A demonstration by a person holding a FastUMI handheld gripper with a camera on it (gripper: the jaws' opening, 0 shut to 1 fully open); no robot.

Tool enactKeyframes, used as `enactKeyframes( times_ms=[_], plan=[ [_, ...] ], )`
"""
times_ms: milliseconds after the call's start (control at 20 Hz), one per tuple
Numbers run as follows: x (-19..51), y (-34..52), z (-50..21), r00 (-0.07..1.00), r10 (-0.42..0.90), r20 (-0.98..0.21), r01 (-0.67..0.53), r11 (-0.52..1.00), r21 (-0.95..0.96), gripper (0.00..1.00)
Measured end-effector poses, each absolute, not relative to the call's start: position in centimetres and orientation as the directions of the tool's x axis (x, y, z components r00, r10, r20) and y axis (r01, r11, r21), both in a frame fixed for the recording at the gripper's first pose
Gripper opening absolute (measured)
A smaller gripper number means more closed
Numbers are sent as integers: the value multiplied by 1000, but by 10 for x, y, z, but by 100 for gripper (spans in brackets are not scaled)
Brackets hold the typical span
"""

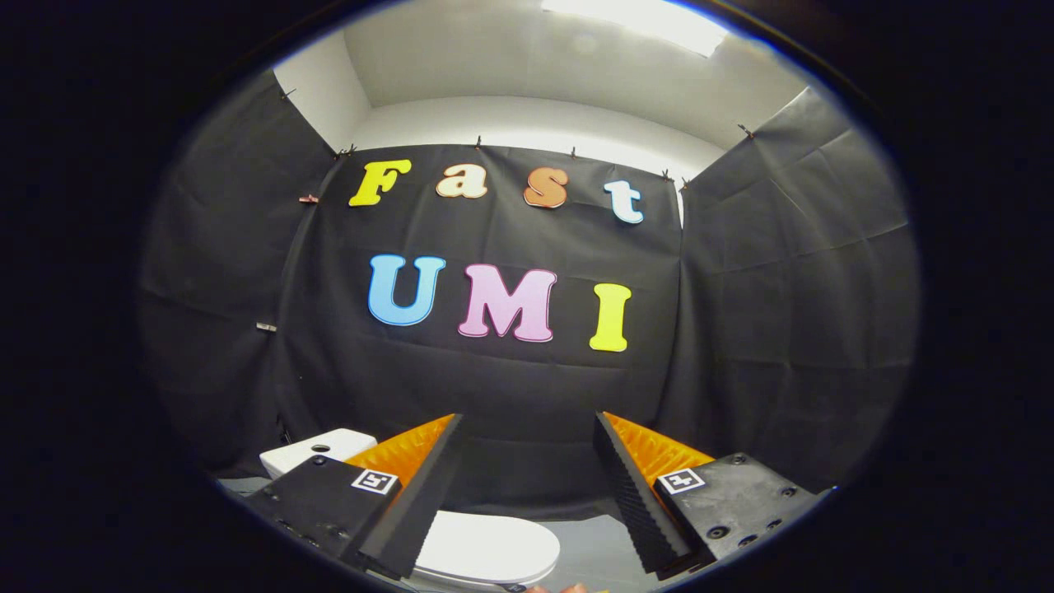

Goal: Open the toilet lid.

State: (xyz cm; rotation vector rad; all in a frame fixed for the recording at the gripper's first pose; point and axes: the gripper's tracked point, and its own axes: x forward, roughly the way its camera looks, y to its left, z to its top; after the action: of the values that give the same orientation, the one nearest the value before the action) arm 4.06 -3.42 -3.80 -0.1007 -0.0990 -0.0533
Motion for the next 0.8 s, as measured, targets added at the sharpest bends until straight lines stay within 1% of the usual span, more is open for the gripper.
enactKeyframes(
  times_ms=[200,500,800],
  plan=[
    [54,-38,-78,996,-42,81,54,988,-143,98],
    [74,-51,-136,998,-42,44,49,986,-160,98],
    [87,-62,-206,1000,-18,14,20,985,-174,98]
  ],
)
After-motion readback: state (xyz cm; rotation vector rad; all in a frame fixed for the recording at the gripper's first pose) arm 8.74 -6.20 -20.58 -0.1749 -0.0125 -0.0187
